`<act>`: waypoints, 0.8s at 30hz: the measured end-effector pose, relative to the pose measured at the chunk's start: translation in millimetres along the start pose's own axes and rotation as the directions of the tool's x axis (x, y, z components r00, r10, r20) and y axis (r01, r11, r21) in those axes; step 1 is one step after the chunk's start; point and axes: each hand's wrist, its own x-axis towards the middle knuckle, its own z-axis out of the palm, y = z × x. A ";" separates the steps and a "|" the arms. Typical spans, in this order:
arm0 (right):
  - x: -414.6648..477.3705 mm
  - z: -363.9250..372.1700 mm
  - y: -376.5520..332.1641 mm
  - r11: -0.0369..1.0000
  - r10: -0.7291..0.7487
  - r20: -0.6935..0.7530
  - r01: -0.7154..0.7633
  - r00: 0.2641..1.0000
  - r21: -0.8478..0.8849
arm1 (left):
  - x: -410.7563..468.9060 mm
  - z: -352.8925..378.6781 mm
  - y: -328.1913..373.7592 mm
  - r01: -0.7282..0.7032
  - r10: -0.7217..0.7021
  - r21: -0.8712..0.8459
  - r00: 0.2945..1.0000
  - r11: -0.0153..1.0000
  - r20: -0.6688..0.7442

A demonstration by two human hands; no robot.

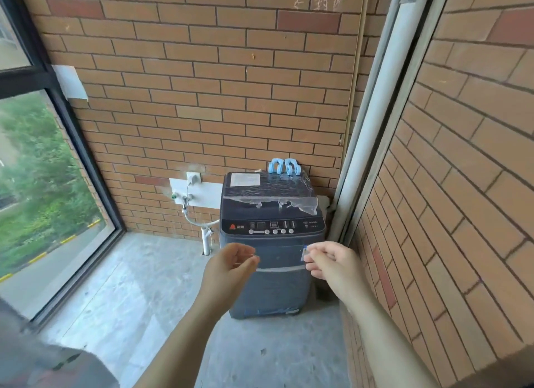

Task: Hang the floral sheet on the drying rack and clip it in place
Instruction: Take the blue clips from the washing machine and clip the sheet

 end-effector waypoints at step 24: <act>403.2 -10.9 -8.9 0.996 0.083 -0.033 -0.083 0.996 -0.010 | 390.8 115.0 37.1 0.025 -0.032 0.118 0.998 0.993 0.056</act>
